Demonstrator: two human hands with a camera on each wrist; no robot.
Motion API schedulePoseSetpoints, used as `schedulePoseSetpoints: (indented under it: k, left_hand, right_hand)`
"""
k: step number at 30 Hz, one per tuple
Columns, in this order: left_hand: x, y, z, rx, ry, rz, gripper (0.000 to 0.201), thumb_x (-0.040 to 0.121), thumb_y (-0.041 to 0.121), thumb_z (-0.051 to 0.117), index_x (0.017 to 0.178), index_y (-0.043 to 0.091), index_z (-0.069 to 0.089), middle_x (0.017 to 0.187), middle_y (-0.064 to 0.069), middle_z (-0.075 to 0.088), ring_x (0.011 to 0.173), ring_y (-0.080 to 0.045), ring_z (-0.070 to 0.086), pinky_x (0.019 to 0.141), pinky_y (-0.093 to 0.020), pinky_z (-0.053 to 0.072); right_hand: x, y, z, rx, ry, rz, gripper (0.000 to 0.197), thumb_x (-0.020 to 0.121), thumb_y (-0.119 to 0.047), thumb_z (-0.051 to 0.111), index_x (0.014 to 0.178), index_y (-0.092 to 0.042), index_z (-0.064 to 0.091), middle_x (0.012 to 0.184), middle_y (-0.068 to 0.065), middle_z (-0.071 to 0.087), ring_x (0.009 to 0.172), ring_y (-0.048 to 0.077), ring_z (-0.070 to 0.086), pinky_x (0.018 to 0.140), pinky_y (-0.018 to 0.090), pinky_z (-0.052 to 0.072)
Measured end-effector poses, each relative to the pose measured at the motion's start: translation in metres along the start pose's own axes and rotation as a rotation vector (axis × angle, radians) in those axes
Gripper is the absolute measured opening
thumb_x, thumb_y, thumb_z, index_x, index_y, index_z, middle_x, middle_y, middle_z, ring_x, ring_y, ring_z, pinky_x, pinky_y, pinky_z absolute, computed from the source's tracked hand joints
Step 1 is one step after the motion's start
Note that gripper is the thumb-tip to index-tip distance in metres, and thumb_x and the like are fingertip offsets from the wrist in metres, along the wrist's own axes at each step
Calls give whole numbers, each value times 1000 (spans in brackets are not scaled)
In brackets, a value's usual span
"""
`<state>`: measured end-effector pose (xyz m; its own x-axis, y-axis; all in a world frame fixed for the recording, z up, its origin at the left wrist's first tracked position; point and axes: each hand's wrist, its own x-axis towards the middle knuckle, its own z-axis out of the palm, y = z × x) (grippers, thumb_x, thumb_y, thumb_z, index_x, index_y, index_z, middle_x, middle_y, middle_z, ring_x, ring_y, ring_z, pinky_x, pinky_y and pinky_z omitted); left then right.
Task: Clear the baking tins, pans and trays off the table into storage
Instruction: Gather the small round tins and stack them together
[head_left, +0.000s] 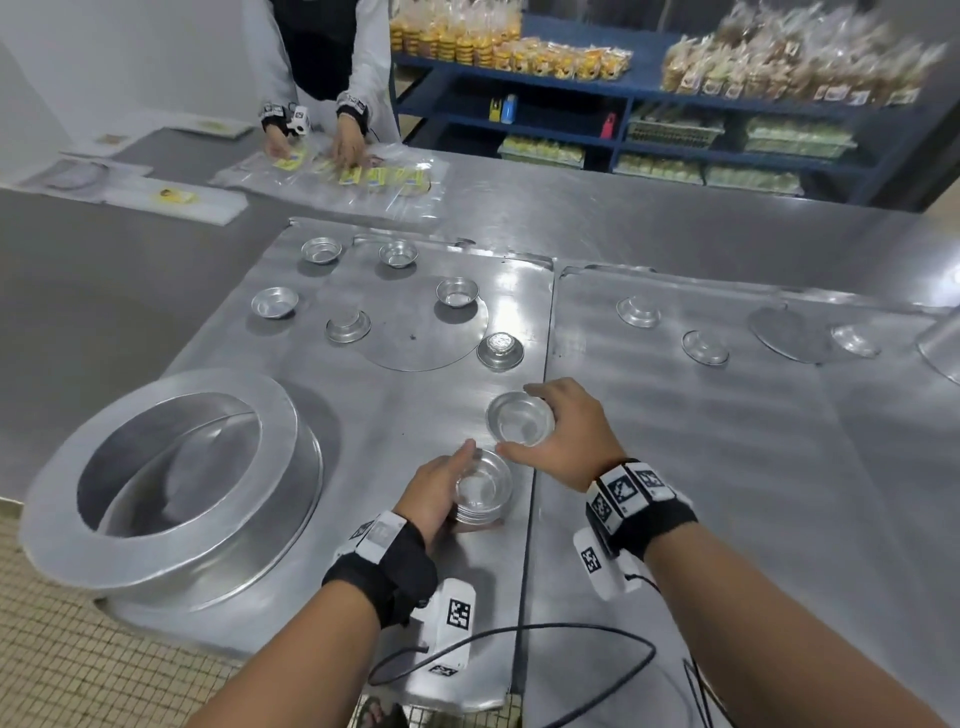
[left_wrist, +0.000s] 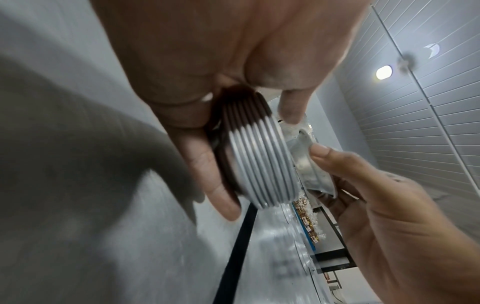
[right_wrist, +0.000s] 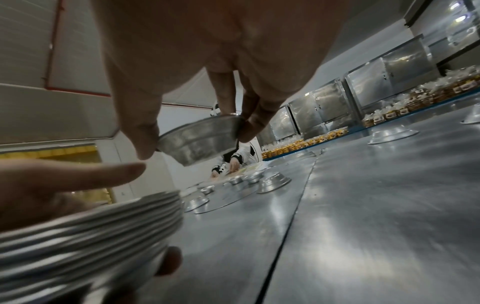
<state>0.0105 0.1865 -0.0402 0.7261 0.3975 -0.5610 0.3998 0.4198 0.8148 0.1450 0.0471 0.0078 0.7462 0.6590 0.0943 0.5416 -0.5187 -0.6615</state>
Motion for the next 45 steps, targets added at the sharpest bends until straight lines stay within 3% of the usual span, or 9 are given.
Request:
schedulePoseSetpoints:
  k: [3, 6, 11, 18, 30, 35, 39, 42, 45]
  left_hand:
    - [-10, 5, -3, -26, -84, -5, 74, 77, 75, 61, 118, 15, 72, 114, -17, 73, 109, -35, 68, 105, -52, 47]
    - [-15, 6, -6, -64, -151, 5, 67, 85, 71, 56, 120, 16, 72, 116, -16, 72, 111, -34, 68, 104, -49, 48]
    - [-18, 6, -10, -110, -131, 0, 52, 86, 50, 71, 116, 8, 72, 114, -22, 71, 108, -38, 68, 98, -53, 52]
    - [-16, 0, -15, -2, -56, 18, 29, 87, 6, 68, 115, 1, 65, 93, -18, 71, 77, -26, 69, 56, -28, 52]
    - [-14, -9, -21, 62, -24, 23, 26, 90, -1, 63, 115, 1, 64, 98, -18, 71, 84, -25, 68, 65, -30, 52]
    - [-15, -9, -21, 17, -4, 16, 28, 89, -5, 62, 117, -1, 62, 98, -20, 71, 86, -28, 68, 72, -34, 54]
    - [-15, -5, -21, -64, 9, -16, 31, 90, -9, 54, 121, -6, 58, 103, -27, 67, 95, -41, 66, 83, -51, 58]
    - [-18, -1, -18, -146, -21, -56, 33, 88, -13, 41, 117, -9, 56, 104, -31, 61, 96, -51, 60, 79, -71, 51]
    - [-20, 2, -8, -93, -22, -41, 31, 86, -12, 40, 108, -4, 60, 93, -24, 61, 85, -39, 61, 80, -59, 54]
  right_hand:
    - [-17, -13, 7, 5, -19, -82, 85, 57, -54, 89, 128, -17, 61, 118, -4, 55, 109, 11, 57, 97, 23, 42]
    - [-31, -22, 15, 10, -55, -118, 85, 58, -56, 86, 129, -17, 59, 118, -5, 54, 109, 10, 55, 99, 24, 42]
    - [-46, -30, 29, 19, -71, -181, 84, 60, -55, 84, 129, -13, 60, 115, -4, 54, 107, 11, 56, 99, 27, 45]
    - [-58, -38, 44, -28, -92, -206, 92, 59, -70, 74, 130, -14, 60, 114, -5, 54, 108, 11, 50, 97, 19, 38]
    - [-61, -30, 53, -40, -132, -210, 92, 62, -74, 68, 132, -15, 58, 129, -3, 58, 119, 13, 49, 102, 17, 28]
    - [-53, -20, 44, 44, -252, -198, 93, 62, -66, 78, 138, -18, 54, 132, -6, 57, 119, 6, 51, 102, 21, 41]
    - [-46, -12, 38, 212, -359, -41, 77, 71, -35, 84, 140, -17, 53, 125, -3, 62, 105, 6, 61, 90, 26, 55]
    - [-44, -5, 42, 364, -328, 150, 60, 75, -33, 78, 131, -19, 61, 117, -1, 69, 95, 10, 70, 88, 37, 58]
    - [-45, -2, 43, 510, -246, 297, 42, 76, -33, 78, 114, -16, 71, 99, 6, 74, 86, 22, 74, 77, 48, 61]
